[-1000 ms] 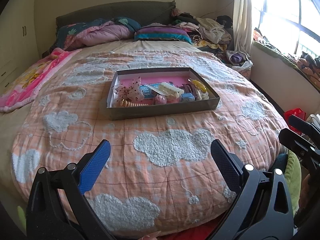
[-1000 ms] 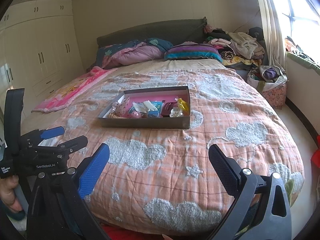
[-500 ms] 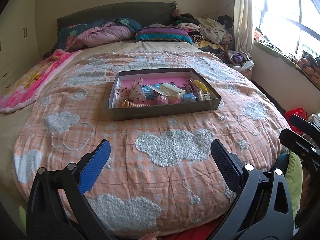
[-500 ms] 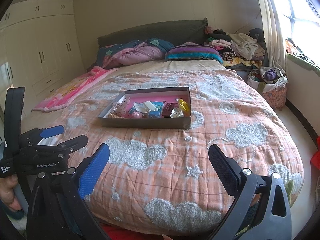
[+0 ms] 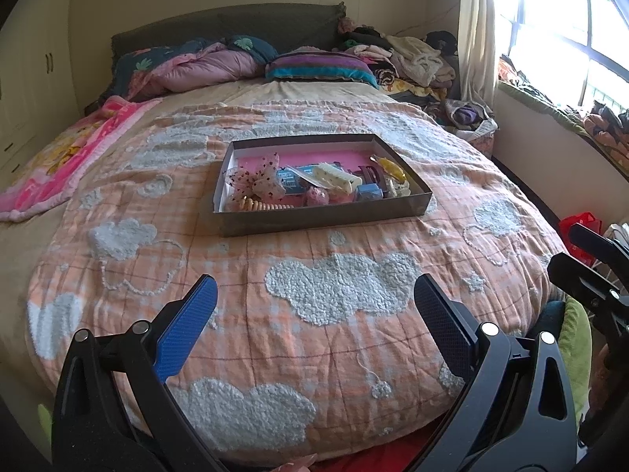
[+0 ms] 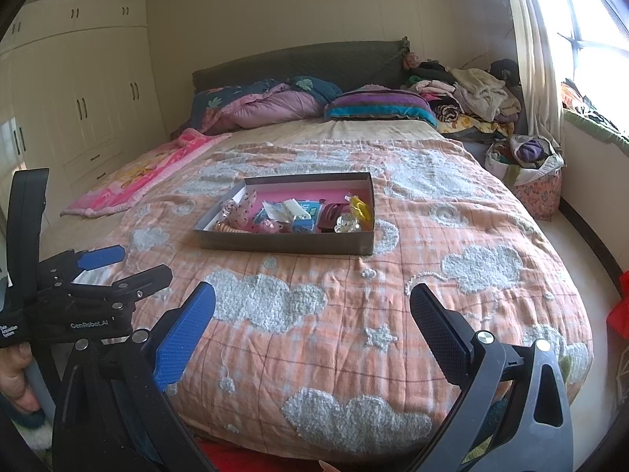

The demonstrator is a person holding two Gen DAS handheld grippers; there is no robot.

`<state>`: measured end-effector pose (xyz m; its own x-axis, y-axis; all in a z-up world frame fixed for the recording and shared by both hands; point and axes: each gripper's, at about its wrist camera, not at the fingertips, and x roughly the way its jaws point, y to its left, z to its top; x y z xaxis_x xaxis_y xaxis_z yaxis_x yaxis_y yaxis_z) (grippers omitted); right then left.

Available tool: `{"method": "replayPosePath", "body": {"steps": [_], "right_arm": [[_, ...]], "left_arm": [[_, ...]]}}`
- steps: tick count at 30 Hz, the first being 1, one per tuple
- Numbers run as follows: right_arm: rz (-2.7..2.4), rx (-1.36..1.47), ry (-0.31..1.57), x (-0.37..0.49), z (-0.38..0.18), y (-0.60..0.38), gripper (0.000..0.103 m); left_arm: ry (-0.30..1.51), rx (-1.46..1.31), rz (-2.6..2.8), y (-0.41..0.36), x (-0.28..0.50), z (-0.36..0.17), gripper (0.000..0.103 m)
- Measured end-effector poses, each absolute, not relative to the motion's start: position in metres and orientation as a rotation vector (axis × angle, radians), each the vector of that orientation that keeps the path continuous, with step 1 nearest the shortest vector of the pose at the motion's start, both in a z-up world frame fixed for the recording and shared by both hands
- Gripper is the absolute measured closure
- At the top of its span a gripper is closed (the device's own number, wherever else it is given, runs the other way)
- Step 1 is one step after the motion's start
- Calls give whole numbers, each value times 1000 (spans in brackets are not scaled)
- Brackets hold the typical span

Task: Organize jewelry

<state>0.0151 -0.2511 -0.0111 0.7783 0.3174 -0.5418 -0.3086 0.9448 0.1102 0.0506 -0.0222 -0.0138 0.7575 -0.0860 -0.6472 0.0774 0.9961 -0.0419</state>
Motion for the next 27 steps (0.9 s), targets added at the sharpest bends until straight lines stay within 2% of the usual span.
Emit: {"method": "replayPosePath", "body": {"steps": [18, 23, 27], "right_arm": [[279, 37, 580, 38, -11, -280, 4], [181, 35, 608, 101, -21, -319, 4], [-5, -12, 740, 203, -58, -372, 4]], "left_arm": [[832, -10, 26, -10, 81, -46, 9], [807, -135, 267, 70, 134, -39, 9], [758, -163, 588, 179, 195, -37, 9]]}}
